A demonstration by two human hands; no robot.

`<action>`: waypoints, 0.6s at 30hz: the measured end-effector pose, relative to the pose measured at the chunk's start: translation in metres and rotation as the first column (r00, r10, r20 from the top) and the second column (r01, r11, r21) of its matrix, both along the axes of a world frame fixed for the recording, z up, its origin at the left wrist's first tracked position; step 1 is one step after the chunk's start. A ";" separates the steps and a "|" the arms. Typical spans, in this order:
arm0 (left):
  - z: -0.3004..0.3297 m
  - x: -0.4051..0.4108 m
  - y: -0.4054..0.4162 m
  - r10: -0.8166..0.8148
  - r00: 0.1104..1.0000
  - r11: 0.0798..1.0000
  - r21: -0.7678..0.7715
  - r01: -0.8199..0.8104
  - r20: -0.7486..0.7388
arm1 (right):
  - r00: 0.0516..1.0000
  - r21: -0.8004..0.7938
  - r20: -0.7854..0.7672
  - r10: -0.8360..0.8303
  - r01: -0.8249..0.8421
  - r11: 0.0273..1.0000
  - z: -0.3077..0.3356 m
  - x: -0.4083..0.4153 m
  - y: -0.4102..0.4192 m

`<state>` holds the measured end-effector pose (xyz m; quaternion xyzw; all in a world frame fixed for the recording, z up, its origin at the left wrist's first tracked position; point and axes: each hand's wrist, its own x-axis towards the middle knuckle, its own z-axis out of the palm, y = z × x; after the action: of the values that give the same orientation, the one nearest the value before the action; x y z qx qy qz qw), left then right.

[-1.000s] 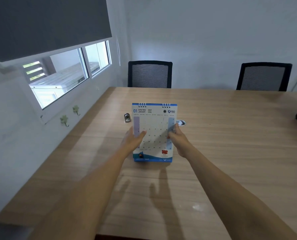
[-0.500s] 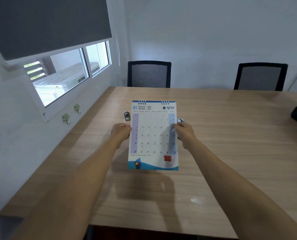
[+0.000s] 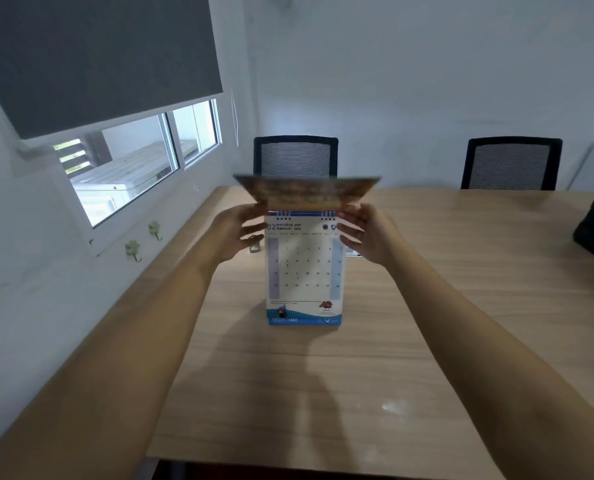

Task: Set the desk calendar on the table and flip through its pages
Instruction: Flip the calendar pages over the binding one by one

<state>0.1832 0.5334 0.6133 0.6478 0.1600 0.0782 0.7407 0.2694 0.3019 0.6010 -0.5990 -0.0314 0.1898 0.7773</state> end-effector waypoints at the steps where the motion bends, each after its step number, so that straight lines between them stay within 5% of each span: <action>1: 0.002 0.005 -0.002 0.008 1.000 0.997 0.078 -0.009 0.005 | 0.999 -0.056 0.050 -0.007 0.010 0.998 0.004 0.001 0.004; 7: 0.006 0.031 -0.020 0.031 0.999 0.868 0.496 -0.007 -0.040 | 0.880 -0.544 0.430 0.202 0.074 0.836 0.004 0.006 0.024; 11: -0.003 0.040 -0.017 -0.033 0.986 0.743 0.655 0.135 -0.165 | 0.817 -0.854 0.405 0.409 0.179 0.489 -0.005 0.020 0.029; 13: -0.009 0.044 -0.015 -0.046 0.976 0.697 0.694 0.183 -0.211 | 0.812 -0.904 0.374 0.448 0.210 0.373 -0.010 0.024 0.030; 18: -0.022 0.052 -0.013 -0.035 0.983 0.540 0.824 0.171 -0.181 | 0.830 -0.913 0.362 0.425 0.225 0.340 -0.025 0.029 0.029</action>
<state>0.2350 0.5200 0.5914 0.9340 0.1176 0.0548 0.3328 0.2985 0.3305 0.5765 -0.9553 -0.1759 0.0437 0.2334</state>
